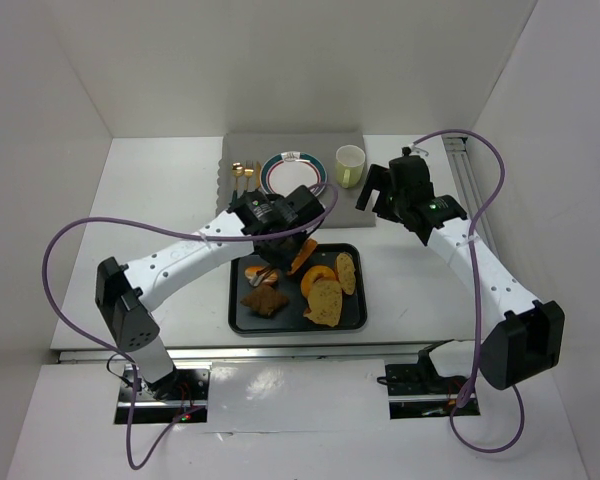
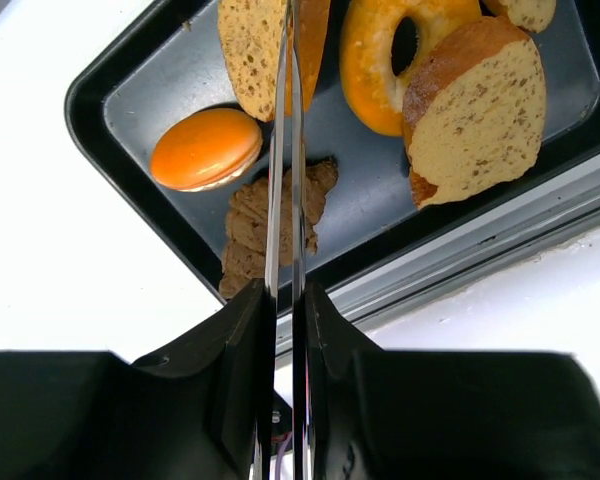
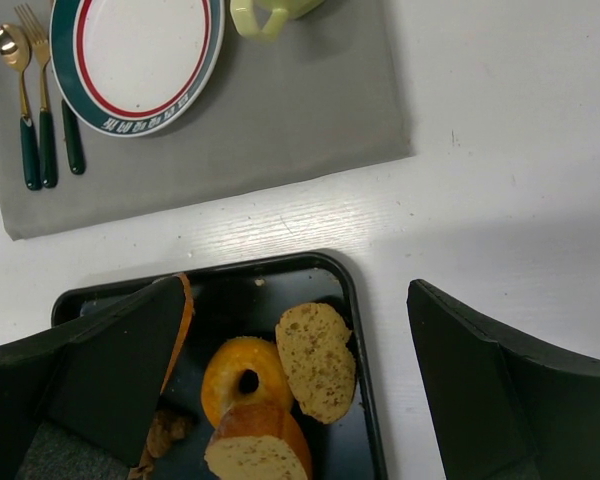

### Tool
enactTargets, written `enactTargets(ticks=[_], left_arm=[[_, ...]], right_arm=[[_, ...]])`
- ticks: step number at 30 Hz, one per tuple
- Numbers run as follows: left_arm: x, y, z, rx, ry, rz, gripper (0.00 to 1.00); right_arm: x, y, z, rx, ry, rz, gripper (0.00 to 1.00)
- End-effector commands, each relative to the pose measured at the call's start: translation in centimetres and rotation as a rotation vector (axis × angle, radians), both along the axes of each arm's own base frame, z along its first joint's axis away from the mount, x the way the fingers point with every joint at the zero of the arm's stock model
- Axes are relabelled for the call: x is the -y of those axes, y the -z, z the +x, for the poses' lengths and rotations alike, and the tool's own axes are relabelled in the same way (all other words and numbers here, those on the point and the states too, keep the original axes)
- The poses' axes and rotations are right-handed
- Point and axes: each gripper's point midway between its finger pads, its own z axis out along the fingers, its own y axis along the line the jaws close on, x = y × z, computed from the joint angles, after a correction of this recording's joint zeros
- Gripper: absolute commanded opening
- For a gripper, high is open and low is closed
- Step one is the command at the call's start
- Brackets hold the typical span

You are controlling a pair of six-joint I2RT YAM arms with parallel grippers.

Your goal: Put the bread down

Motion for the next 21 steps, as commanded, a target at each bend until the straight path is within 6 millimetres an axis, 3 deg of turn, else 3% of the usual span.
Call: enactTargets(ticks=[1,9,13,19,21], left_arm=[[-0.8,-3.0,-0.2,0.047,-0.024,-0.027,0.0],[-0.8,-5.3,-0.3,0.08,-0.041,-0.081,0.0],[-1.4,-6.3,0.6,0.099,-0.083,-0.108,0.0],[-2.5,-8.9,5.1,0.213,-0.182,-0.178,0.0],[-2.5,-9.4,7.8,0.246,-0.225,-0.208,0.0]], right_arm=[[0.4,0.0,-0.3,0.004,0.008,-0.001,1.0],[0.3,-0.2,-0.2,0.012,0.008,0.002,1.0],[0.3,-0.2,-0.2,0.012,0.008,0.002,1.0],[0.4,-0.2,-0.4,0.014,0.008,0.002,1.0],[0.4,-0.2,-0.4,0.014,0.008,0.002,1.0]])
